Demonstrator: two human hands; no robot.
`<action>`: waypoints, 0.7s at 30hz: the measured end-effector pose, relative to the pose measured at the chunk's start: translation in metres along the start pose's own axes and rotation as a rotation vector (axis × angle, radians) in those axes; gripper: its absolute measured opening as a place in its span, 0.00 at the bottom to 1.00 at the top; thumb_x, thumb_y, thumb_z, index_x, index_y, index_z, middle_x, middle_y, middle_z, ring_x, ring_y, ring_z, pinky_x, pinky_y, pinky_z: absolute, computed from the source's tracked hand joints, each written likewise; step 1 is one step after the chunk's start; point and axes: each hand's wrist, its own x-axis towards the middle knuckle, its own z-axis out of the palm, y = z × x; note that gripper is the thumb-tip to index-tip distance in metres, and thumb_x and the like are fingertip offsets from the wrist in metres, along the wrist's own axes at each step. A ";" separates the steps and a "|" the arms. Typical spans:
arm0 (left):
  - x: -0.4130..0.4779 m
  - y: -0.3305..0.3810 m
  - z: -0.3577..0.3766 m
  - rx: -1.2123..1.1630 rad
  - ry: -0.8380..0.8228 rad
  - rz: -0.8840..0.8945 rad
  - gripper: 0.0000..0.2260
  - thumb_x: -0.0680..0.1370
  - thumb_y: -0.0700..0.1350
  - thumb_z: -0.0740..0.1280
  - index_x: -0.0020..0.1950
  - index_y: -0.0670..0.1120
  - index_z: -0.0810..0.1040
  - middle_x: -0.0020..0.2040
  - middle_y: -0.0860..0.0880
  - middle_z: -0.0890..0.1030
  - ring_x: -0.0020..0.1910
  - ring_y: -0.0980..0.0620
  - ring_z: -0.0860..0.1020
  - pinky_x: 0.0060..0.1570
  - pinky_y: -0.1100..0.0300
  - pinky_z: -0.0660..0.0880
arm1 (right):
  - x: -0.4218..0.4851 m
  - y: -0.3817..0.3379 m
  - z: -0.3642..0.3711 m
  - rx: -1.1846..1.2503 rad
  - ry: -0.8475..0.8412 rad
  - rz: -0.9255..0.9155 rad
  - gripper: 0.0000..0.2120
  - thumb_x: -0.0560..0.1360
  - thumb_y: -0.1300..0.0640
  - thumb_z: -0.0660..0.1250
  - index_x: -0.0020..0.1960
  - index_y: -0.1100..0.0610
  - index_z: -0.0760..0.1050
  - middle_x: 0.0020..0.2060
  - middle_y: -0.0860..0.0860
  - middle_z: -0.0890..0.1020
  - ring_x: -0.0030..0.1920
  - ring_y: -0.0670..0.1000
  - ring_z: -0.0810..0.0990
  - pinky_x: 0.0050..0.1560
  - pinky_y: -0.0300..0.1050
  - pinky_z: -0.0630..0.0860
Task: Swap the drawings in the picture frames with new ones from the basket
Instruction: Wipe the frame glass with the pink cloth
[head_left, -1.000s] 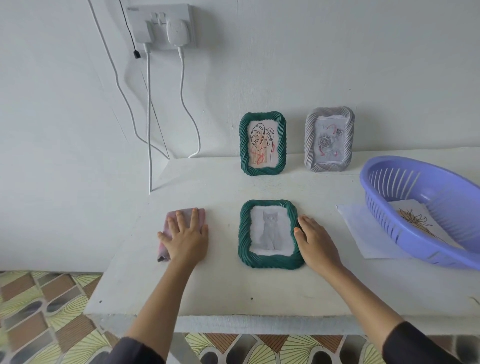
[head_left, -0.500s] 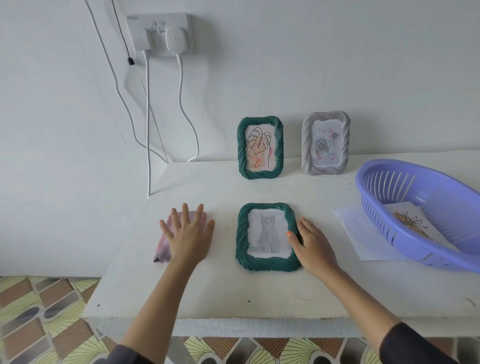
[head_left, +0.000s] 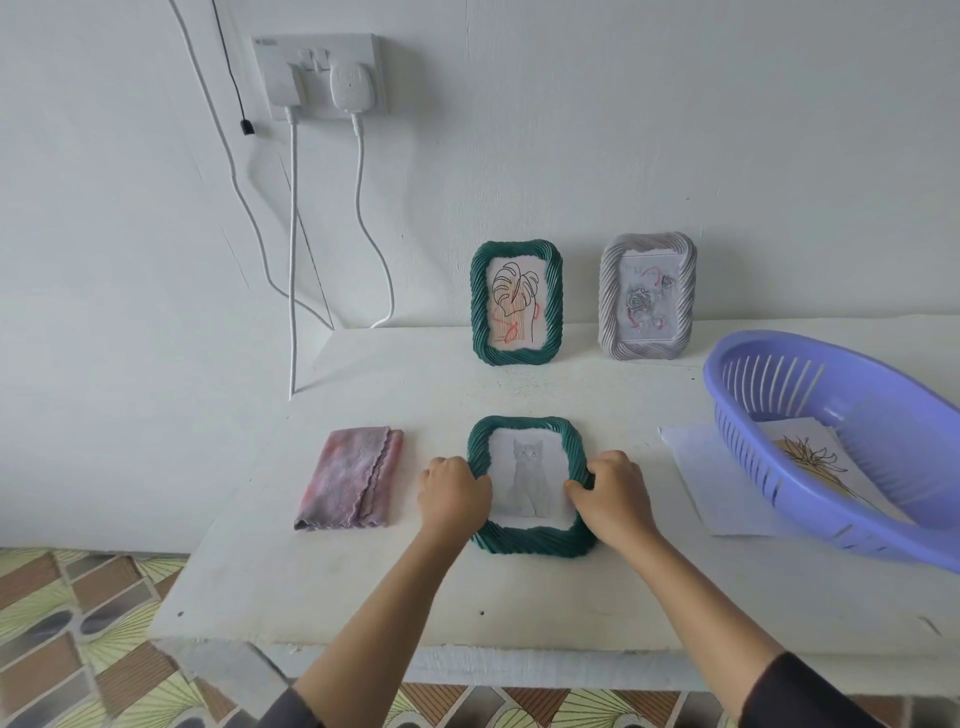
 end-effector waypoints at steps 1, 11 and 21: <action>0.000 0.000 -0.003 -0.082 -0.002 -0.004 0.06 0.73 0.41 0.62 0.40 0.40 0.75 0.45 0.40 0.78 0.44 0.44 0.75 0.42 0.52 0.74 | 0.001 0.001 -0.001 0.060 -0.003 0.022 0.17 0.72 0.60 0.65 0.28 0.60 0.63 0.41 0.55 0.71 0.45 0.55 0.71 0.34 0.40 0.63; 0.001 0.000 -0.047 -0.913 -0.098 -0.150 0.11 0.71 0.32 0.64 0.53 0.37 0.72 0.35 0.43 0.77 0.30 0.47 0.74 0.28 0.59 0.73 | 0.013 -0.013 -0.024 1.010 -0.243 0.182 0.11 0.71 0.72 0.64 0.52 0.62 0.73 0.39 0.57 0.81 0.36 0.53 0.78 0.36 0.42 0.74; 0.037 -0.010 -0.082 -1.095 0.007 -0.030 0.08 0.72 0.30 0.60 0.44 0.42 0.70 0.30 0.45 0.74 0.28 0.48 0.69 0.27 0.61 0.67 | 0.064 -0.063 -0.012 1.102 -0.637 0.031 0.15 0.63 0.63 0.69 0.49 0.61 0.76 0.43 0.57 0.80 0.44 0.54 0.78 0.43 0.43 0.77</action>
